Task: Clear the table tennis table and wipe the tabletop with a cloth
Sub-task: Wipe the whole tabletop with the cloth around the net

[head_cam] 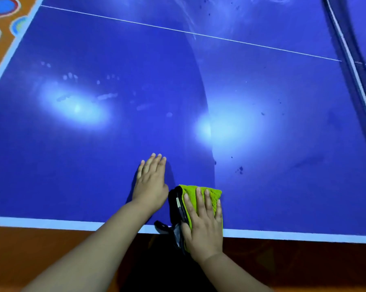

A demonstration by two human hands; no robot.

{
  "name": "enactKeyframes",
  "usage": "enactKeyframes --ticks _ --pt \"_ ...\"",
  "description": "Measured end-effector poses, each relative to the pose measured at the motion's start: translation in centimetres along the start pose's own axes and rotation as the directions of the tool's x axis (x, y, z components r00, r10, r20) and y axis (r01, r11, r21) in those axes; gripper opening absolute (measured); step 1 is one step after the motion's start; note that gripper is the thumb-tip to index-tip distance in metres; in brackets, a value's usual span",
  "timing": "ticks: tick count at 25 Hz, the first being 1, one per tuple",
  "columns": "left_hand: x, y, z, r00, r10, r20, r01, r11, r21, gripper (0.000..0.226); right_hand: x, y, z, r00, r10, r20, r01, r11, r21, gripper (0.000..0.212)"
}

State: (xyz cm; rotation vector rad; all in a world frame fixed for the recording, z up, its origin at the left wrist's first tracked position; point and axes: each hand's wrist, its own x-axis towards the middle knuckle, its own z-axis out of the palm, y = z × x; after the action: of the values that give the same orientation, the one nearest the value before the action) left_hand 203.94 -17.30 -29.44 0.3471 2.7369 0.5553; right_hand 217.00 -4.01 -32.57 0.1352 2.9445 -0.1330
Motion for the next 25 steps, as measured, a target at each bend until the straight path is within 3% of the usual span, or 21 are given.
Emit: enactKeyframes --ticks 5,9,14,19,25 --pt "2.5 0.1 -0.1 0.999 -0.024 -0.048 0.023 0.999 -0.024 0.065 5.3 0.0 -1.0 0.996 0.084 -0.005 -0.084 0.996 -0.01 0.069" --pt "6.8 0.4 -0.9 0.99 -0.07 -0.126 0.063 0.996 -0.062 0.058 14.6 1.3 -2.5 0.991 0.117 -0.06 -0.118 0.993 -0.005 0.068" --pt "14.8 1.6 -1.9 0.984 -0.098 -0.151 0.091 0.994 -0.052 0.062 28.0 3.0 -5.6 0.993 0.116 0.005 -0.116 0.993 0.023 0.065" --pt "22.6 3.7 -2.9 0.98 -0.19 -0.058 0.187 0.981 -0.059 0.071 40.0 4.4 -7.4 0.997 0.068 -0.024 -0.068 0.998 0.015 0.062" --pt "26.4 5.0 -2.4 0.927 -0.317 0.199 0.304 0.948 0.093 0.116 52.9 5.6 -9.3 0.999 0.014 -0.05 -0.013 1.0 0.004 0.066"
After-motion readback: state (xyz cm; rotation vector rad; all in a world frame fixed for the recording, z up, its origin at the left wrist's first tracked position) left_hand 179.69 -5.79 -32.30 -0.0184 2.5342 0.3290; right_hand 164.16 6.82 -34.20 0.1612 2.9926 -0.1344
